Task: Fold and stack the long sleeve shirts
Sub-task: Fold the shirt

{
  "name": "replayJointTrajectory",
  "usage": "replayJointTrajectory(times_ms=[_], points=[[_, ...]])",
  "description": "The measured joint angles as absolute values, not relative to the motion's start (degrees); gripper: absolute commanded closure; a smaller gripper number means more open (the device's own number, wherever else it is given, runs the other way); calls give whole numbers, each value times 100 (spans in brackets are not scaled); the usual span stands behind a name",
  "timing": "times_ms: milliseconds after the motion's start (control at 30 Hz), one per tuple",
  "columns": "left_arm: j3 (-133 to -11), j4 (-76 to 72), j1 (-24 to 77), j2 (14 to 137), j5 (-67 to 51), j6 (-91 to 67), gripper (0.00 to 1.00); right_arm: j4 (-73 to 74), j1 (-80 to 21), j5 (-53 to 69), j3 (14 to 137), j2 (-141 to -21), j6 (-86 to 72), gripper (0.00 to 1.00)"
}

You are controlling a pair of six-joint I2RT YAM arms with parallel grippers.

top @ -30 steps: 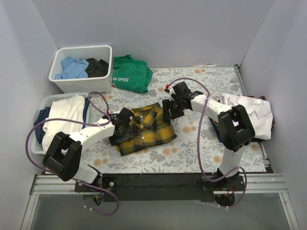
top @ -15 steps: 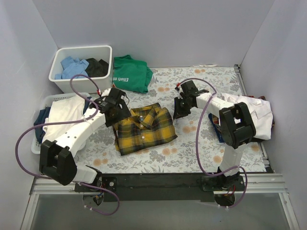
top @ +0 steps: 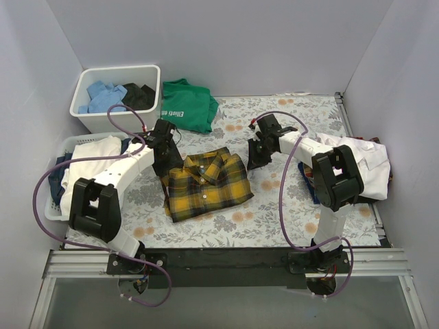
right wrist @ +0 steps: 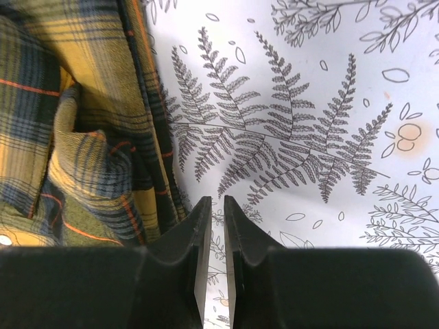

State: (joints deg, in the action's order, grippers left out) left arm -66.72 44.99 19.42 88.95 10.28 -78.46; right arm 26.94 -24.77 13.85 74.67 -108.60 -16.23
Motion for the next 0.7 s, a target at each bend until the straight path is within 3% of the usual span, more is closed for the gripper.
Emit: replayJointTrajectory(times_ms=[433,500,700], points=[[-6233,4233,1881,9170,954,-7760,54,2751,-2477,1387,7756,-10860,-1614,78],[-6206,4147,1881,9223,932,-7754,59,2764,-2477,1389,7780,-10860,-1614,78],[-6237,3907,1881,9421,895,-7741,89,2860,-2477,1391,7832,-10860,-1614,78]])
